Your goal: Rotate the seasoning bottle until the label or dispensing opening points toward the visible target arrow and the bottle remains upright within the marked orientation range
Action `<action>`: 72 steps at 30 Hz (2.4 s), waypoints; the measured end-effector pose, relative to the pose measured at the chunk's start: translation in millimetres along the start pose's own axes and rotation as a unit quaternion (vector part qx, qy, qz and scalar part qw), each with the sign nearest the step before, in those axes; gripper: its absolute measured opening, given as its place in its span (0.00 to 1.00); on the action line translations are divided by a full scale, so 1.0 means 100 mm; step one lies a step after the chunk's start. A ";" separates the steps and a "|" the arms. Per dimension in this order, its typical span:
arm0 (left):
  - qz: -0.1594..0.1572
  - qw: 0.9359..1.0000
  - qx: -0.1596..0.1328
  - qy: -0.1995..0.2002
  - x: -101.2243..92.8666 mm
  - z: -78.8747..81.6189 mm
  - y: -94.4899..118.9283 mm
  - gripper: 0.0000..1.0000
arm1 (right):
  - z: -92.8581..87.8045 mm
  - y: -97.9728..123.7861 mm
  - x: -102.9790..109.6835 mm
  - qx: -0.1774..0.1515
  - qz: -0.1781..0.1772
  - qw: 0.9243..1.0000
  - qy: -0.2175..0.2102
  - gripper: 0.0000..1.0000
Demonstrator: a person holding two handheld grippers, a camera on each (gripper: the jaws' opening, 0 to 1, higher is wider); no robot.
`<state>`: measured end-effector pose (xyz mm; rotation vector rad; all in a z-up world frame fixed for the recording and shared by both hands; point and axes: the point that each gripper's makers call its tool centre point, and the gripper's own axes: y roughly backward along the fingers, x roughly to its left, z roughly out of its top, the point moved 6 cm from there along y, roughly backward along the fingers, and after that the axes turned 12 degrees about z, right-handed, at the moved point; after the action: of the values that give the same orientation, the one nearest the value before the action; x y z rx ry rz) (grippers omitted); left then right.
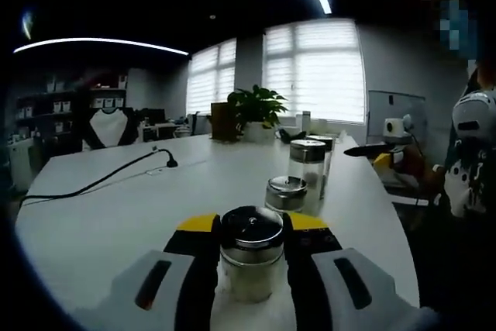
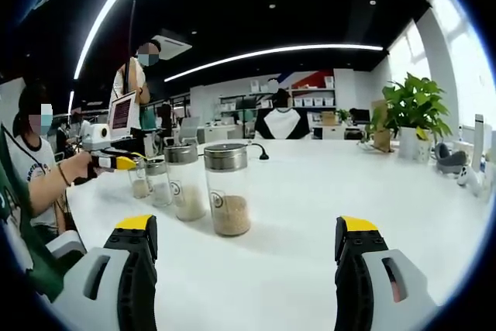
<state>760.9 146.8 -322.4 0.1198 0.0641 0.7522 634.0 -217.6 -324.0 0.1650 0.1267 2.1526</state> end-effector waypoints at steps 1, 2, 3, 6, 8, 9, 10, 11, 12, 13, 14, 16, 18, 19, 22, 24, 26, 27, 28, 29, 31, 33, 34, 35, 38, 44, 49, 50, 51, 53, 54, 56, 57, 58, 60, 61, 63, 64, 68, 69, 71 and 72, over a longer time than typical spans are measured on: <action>0.007 1.000 -0.001 0.002 0.00 0.00 0.00 0.33 | 0.00 0.00 0.00 0.000 0.000 1.000 0.000 0.98; 0.011 1.000 -0.002 0.004 0.00 0.00 0.00 0.33 | 0.00 0.00 0.00 0.001 0.000 1.000 0.000 0.98; 0.019 1.000 -0.003 0.005 0.00 0.00 0.00 0.33 | 0.00 0.00 0.00 0.001 0.000 1.000 0.001 0.98; 0.040 0.999 -0.005 0.003 -0.02 0.00 0.00 0.34 | 0.01 0.00 0.00 0.000 0.000 1.000 0.001 0.98; 0.051 0.999 -0.005 0.008 -0.02 0.00 0.00 0.34 | 0.01 0.01 0.00 0.000 -0.002 1.000 0.001 0.98; 0.061 0.998 -0.006 0.013 -0.02 0.00 -0.01 0.34 | 0.01 0.01 -0.01 -0.001 -0.002 1.000 0.001 0.98; 0.066 0.998 -0.006 0.015 -0.02 0.00 -0.01 0.34 | 0.01 0.01 -0.01 -0.002 -0.003 1.000 0.001 0.98; 0.075 0.997 -0.005 0.018 -0.02 0.00 -0.01 0.34 | 0.01 0.02 -0.01 -0.001 -0.003 1.000 0.000 0.98; 0.084 0.996 -0.003 0.011 -0.03 0.00 -0.01 0.34 | 0.01 0.02 -0.01 -0.001 -0.004 1.000 0.000 0.98; 0.087 0.996 -0.002 0.013 -0.04 0.01 -0.01 0.34 | 0.01 0.02 -0.01 -0.002 -0.004 1.000 0.000 0.98; 0.094 0.995 -0.002 0.017 -0.04 0.01 -0.01 0.34 | 0.01 0.02 -0.01 -0.002 -0.003 1.000 0.000 0.98; 0.105 0.994 -0.002 0.019 -0.05 0.00 -0.01 0.34 | 0.01 0.01 -0.02 -0.001 -0.004 1.000 -0.001 0.98; 0.117 0.993 -0.004 0.020 -0.05 0.00 0.00 0.34 | 0.00 0.01 -0.02 -0.001 -0.004 1.000 -0.001 0.98; 0.124 0.992 -0.006 0.022 -0.05 0.00 0.00 0.34 | 0.00 0.01 -0.03 -0.002 -0.004 1.000 -0.001 0.98; 0.136 0.990 -0.005 0.029 -0.05 0.00 0.00 0.34 | 0.00 0.01 -0.03 -0.003 -0.004 1.000 -0.003 0.98; 0.143 0.989 -0.004 0.026 -0.06 0.00 0.00 0.34 | -0.01 0.01 -0.03 -0.001 -0.004 1.000 -0.003 0.98; 0.152 0.988 -0.004 0.026 -0.07 0.00 -0.01 0.34 | 0.00 0.02 -0.03 -0.002 -0.005 1.000 -0.002 0.98; 0.155 0.988 -0.005 0.027 -0.07 0.00 0.00 0.34 | 0.01 0.02 -0.03 -0.003 -0.004 1.000 -0.002 0.98; 0.159 0.987 -0.005 0.031 -0.06 0.00 0.00 0.34 | 0.01 0.02 -0.03 -0.004 -0.004 1.000 -0.002 0.98; 0.161 0.987 -0.006 0.026 -0.07 0.00 -0.01 0.34 | 0.01 0.03 -0.03 -0.004 -0.005 1.000 -0.002 0.98; 0.163 0.986 -0.006 0.026 -0.06 0.00 -0.01 0.34 | 0.02 0.03 -0.03 -0.005 -0.006 1.000 -0.001 0.98; 0.165 0.986 -0.008 0.031 -0.06 0.00 -0.01 0.34 | 0.02 0.03 -0.03 -0.004 -0.006 1.000 -0.001 0.98; 0.166 0.986 -0.007 0.030 -0.06 0.00 0.00 0.34 | 0.02 0.03 -0.03 -0.004 -0.006 1.000 -0.001 0.98; 0.167 0.986 -0.007 0.028 -0.06 0.00 0.00 0.34 | 0.02 0.03 -0.03 -0.004 -0.006 1.000 -0.001 0.98; 0.168 0.985 -0.008 0.029 -0.06 0.01 0.02 0.35 | 0.02 0.03 -0.03 -0.003 -0.006 1.000 0.000 0.98; 0.152 0.988 -0.042 0.008 0.02 0.19 0.15 0.40 | 0.00 0.01 -0.02 0.000 -0.004 1.000 -0.002 0.98; 0.067 0.996 -0.054 -0.031 -0.01 0.25 0.19 0.42 | -0.01 0.01 -0.02 0.000 -0.003 1.000 -0.003 0.98; 0.036 0.997 -0.059 -0.027 -0.02 0.26 0.19 0.43 | 0.00 0.01 -0.02 -0.001 -0.003 1.000 -0.003 0.98; 0.026 0.998 -0.057 -0.025 -0.02 0.26 0.20 0.44 | 0.00 0.02 -0.02 -0.002 -0.003 1.000 -0.003 0.98; 0.004 0.998 -0.066 -0.019 0.00 0.28 0.19 0.46 | 0.01 0.02 -0.02 -0.003 -0.002 1.000 -0.002 0.98; -0.002 0.998 -0.066 -0.025 0.02 0.28 0.18 0.47 | 0.01 0.02 -0.02 -0.003 -0.002 1.000 -0.001 0.98; -0.035 0.997 -0.069 -0.028 0.02 0.29 0.16 0.50 | 0.02 0.03 -0.02 -0.004 -0.002 1.000 0.000 0.98; -0.038 0.997 -0.064 -0.021 0.03 0.28 0.16 0.50 | 0.02 0.03 -0.02 -0.004 -0.003 1.000 0.000 0.98; -0.043 0.997 -0.063 -0.024 0.05 0.27 0.13 0.50 | 0.02 0.03 -0.02 -0.004 -0.003 1.000 0.000 0.98; -0.056 0.996 -0.063 -0.030 0.06 0.27 0.11 0.50 | 0.03 0.04 -0.02 -0.005 -0.005 1.000 0.001 0.98; -0.072 0.995 -0.061 -0.027 0.06 0.26 0.10 0.51 | 0.03 0.04 -0.02 -0.005 -0.006 1.000 0.001 0.98; -0.102 0.993 -0.056 -0.023 0.06 0.25 0.08 0.51 | 0.03 0.04 -0.02 -0.004 -0.006 1.000 0.001 0.98; -0.114 0.992 -0.054 -0.020 0.06 0.24 0.07 0.51 | 0.03 0.04 -0.02 -0.004 -0.006 1.000 0.001 0.98; -0.141 0.989 -0.036 -0.008 0.12 0.18 0.00 0.51 | 0.03 0.02 0.00 -0.002 -0.003 1.000 0.002 0.98; -0.143 0.989 -0.032 -0.005 0.14 0.17 -0.01 0.51 | 0.03 0.01 0.00 -0.001 -0.003 1.000 0.002 0.98; -0.160 0.987 -0.028 -0.004 0.15 0.14 -0.04 0.51 | 0.03 0.01 0.01 0.000 -0.002 1.000 0.002 0.98; -0.165 0.986 -0.028 -0.003 0.16 0.14 -0.05 0.51 | 0.02 0.01 0.01 0.000 -0.001 1.000 0.002 0.98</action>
<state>777.7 152.8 -309.5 0.0560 0.0563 0.4223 633.3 -217.3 -321.4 0.1610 0.1302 2.1501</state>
